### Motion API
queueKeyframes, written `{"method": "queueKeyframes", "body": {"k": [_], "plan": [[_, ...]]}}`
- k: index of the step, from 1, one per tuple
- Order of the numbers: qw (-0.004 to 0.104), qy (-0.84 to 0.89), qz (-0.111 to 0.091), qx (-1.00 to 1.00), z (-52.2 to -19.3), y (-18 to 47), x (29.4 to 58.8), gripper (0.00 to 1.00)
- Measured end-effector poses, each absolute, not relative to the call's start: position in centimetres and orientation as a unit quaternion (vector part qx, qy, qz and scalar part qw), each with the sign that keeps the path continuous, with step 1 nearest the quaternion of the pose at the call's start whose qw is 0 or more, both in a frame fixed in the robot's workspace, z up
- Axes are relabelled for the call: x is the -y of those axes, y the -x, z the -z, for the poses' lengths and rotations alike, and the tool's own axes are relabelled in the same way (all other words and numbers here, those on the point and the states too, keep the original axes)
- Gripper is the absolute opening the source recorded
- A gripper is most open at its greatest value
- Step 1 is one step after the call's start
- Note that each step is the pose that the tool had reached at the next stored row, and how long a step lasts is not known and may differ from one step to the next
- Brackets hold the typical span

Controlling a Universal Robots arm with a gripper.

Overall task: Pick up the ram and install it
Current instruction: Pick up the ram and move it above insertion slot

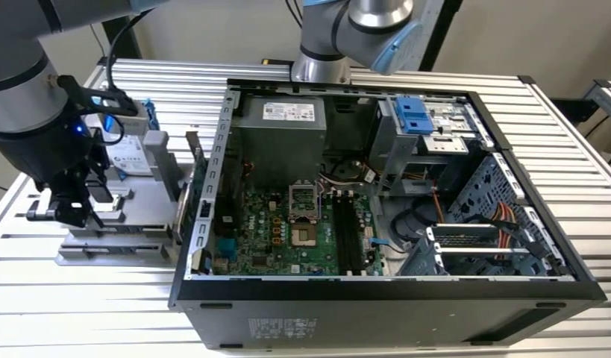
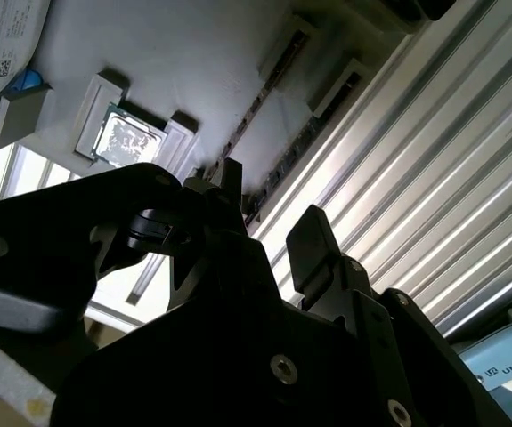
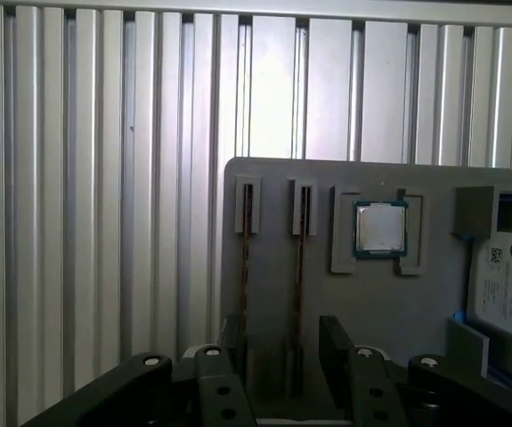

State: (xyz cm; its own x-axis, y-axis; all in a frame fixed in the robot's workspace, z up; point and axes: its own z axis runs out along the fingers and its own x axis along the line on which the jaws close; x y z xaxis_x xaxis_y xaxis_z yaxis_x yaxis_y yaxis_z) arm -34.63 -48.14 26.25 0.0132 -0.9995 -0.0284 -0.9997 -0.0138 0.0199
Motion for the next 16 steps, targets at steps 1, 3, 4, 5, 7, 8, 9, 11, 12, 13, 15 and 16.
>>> {"method": "queueKeyframes", "body": {"k": [1,3,4,5,7,8,9,11,12,13,15,16], "plan": [[0.003,0.712,-0.017,-0.702,-26.2,34.6,48.1,1.00],[0.003,0.712,-0.017,-0.702,-26.1,34.6,48.1,1.00],[0.003,0.712,-0.017,-0.702,-26.0,34.6,48.1,1.00],[0.003,0.712,-0.017,-0.702,-25.9,34.6,48.1,1.00],[0.003,0.711,-0.017,-0.703,-25.8,34.6,48.1,1.00],[0.003,0.711,-0.017,-0.703,-25.7,34.6,48.1,1.00],[0.004,0.710,-0.016,-0.704,-25.6,34.6,48.1,1.00],[0.004,0.707,-0.016,-0.707,-25.4,34.6,48.1,1.00],[0.004,0.706,-0.016,-0.708,-25.3,34.6,48.1,1.00],[0.004,0.704,-0.016,-0.710,-25.2,34.6,48.1,1.00],[0.004,0.699,-0.016,-0.715,-25.1,34.6,48.1,1.00],[0.004,0.696,-0.015,-0.718,-24.9,34.6,48.1,1.00]]}}
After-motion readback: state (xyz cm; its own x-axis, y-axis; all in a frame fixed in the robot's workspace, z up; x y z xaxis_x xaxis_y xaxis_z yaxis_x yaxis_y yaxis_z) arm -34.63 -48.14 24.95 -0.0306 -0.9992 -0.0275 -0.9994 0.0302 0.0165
